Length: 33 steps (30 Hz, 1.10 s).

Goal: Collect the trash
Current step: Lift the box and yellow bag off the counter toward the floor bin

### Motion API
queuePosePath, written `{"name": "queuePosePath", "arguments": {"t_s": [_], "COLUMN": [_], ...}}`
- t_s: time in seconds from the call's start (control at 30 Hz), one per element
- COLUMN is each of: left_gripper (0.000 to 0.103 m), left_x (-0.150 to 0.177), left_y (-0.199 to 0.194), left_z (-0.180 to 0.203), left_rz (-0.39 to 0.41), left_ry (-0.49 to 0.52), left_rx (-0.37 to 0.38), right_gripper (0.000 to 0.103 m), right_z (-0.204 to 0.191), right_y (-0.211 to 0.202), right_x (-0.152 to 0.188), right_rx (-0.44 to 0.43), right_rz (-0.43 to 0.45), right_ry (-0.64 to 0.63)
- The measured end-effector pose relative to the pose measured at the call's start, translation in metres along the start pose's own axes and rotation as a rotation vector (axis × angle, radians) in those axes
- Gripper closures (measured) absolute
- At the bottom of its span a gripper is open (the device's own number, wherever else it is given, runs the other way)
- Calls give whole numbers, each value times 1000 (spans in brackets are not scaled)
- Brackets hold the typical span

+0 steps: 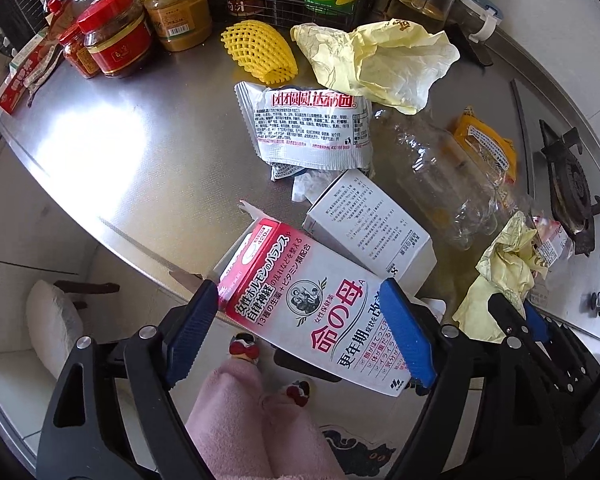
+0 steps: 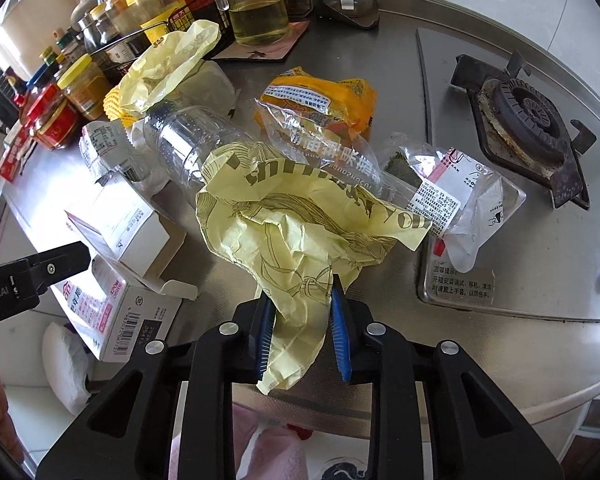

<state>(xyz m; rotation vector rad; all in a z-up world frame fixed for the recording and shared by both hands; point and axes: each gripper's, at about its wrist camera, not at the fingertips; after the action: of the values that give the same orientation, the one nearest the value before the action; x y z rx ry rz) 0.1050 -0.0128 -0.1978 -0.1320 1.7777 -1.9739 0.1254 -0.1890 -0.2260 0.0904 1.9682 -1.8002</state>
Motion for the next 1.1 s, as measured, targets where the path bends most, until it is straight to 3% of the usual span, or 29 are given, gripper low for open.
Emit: {"name": "queuePosePath", "arguments": {"t_s": [0.23,0.4,0.63,0.87,0.97,1.03,1.1], "left_gripper": [20,19,17,7,7,7,18], "left_x": [10,19,13,14,11,13,18], "left_y": [-3,-5,4,8,20,35,41], "left_z": [5,5,12,7,-4,-12,-14], "left_rz": [22,-4,29,67,43,-21,-26], "left_ry": [-39,-94,-170,-161,-197,-224,-221], "left_rx": [-86,-60,-45,-74,-110,-63,-60], "right_gripper": [77,77,77,81,82,82,82], "right_z": [10,14,21,28,28,27,28], "right_y": [-3,-3,-8,-5,-8,-10,-12], "right_x": [4,7,10,13,15,17,18], "right_rx": [-23,-43,-32,-41,-58,-62,-62], "right_rz": [6,13,28,23,33,41,50], "right_ry": [-32,-53,-81,-78,-71,-66,-57]}}
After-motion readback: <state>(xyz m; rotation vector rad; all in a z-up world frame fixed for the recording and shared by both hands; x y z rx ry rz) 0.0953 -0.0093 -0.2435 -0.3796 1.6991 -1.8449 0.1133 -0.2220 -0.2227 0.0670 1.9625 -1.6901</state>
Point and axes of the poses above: each gripper's, at about its wrist camera, not at the fingertips, and y roughly the way its jaws point, z to its right, x to its underside, and after that the axes turned 6 degrees about x, right-handed
